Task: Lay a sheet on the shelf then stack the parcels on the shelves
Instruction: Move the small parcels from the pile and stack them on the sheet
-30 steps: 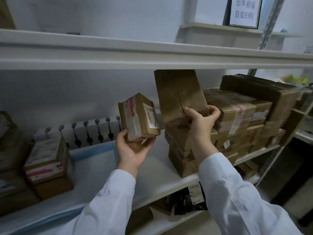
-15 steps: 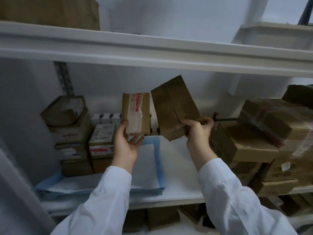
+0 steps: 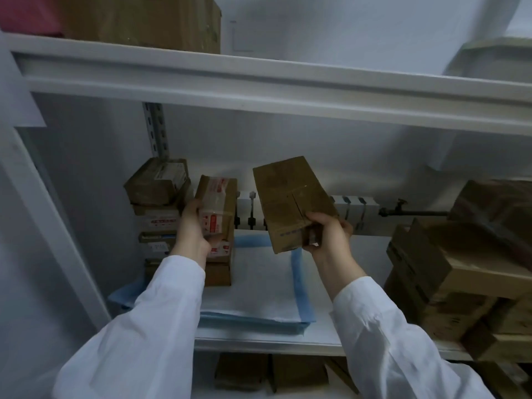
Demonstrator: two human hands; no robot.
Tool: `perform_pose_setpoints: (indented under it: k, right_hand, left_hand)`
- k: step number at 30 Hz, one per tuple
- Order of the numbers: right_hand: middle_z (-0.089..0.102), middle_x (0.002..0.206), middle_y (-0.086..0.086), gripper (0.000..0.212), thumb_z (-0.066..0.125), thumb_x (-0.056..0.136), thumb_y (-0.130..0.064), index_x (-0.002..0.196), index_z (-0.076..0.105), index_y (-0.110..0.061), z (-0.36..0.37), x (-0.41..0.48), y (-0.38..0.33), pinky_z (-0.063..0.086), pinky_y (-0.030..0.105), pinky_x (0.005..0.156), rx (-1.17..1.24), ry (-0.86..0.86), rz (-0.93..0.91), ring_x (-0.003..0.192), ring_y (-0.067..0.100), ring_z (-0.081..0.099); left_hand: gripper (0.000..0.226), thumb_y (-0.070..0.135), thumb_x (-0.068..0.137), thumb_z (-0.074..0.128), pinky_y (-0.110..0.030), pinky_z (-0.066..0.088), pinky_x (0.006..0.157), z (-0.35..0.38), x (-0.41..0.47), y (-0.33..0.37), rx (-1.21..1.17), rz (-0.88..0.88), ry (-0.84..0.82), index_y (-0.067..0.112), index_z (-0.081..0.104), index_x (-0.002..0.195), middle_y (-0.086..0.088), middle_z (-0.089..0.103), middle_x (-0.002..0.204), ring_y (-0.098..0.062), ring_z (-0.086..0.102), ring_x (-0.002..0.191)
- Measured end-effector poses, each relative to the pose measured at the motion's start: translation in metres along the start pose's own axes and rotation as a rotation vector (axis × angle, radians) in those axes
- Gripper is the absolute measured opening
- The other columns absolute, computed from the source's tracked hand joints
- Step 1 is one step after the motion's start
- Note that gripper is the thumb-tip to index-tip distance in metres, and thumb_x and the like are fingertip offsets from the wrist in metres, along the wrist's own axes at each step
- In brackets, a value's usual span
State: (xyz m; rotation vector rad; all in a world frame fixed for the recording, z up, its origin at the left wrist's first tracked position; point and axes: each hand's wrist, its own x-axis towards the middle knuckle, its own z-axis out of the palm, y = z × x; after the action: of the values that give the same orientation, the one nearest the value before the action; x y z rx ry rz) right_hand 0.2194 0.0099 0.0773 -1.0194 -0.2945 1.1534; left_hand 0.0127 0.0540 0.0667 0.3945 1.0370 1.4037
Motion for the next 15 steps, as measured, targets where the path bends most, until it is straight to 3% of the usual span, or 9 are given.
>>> perform_pose_setpoints:
  k: [3,5,7,10,12,15]
  right_hand:
    - [0.055,0.118,0.01,0.058,0.068,0.073,0.005,0.113,0.036,-0.021,0.001,0.0,0.006,0.048,0.059,0.09,-0.001,-0.002,0.014,0.099,0.031,0.059]
    - [0.055,0.118,0.01,0.056,0.068,0.073,0.005,0.112,0.037,-0.021,0.001,0.001,0.01,0.048,0.06,0.09,0.0,0.002,0.025,0.102,0.033,0.059]
    - [0.055,0.117,0.01,0.054,0.068,0.073,0.005,0.11,0.037,-0.02,0.002,0.002,0.014,0.048,0.059,0.089,-0.003,0.006,0.04,0.099,0.032,0.058]
    - [0.056,0.119,0.012,0.055,0.069,0.074,0.004,0.116,0.039,-0.016,0.004,0.005,0.019,0.053,0.054,0.077,-0.008,0.02,0.077,0.091,0.029,0.059]
    - [0.057,0.118,0.012,0.058,0.068,0.075,0.002,0.124,0.04,-0.012,0.004,0.006,0.025,0.053,0.046,0.064,-0.006,0.02,0.099,0.085,0.027,0.059]
    - [0.062,0.112,0.014,0.055,0.068,0.077,0.002,0.126,0.045,-0.005,0.003,0.005,0.035,0.051,0.042,0.061,-0.05,0.024,0.123,0.077,0.026,0.06]
  left_hand:
    - [0.039,0.04,0.087,0.059,-0.047,0.045,0.098,0.0,0.003,0.003,0.033,0.01,0.025,0.022,0.054,0.122,-0.009,0.062,0.117,-0.028,0.057,0.109]
    - [0.031,0.039,0.087,0.061,-0.045,0.045,0.098,0.0,0.004,0.004,0.058,0.003,0.034,0.02,0.057,0.111,-0.008,0.062,0.114,-0.027,0.057,0.108]
    - [0.02,0.04,0.088,0.06,-0.046,0.043,0.101,0.0,0.004,0.004,0.058,-0.002,0.042,0.021,0.055,0.092,-0.007,0.063,0.102,-0.026,0.057,0.104]
    - [0.028,0.048,0.089,0.054,-0.045,0.041,0.103,-0.002,0.01,0.003,0.088,0.028,0.135,0.022,0.047,0.081,-0.004,0.059,0.089,-0.022,0.055,0.089]
    - [0.035,0.054,0.09,0.049,-0.043,0.043,0.102,-0.004,0.012,0.001,0.133,0.053,0.194,0.021,0.045,0.08,-0.008,0.061,0.102,-0.022,0.055,0.087]
    - [0.029,0.045,0.096,0.041,-0.044,0.044,0.101,-0.008,0.015,-0.006,0.201,0.037,0.211,0.016,0.045,0.094,-0.014,0.052,0.134,-0.031,0.055,0.113]
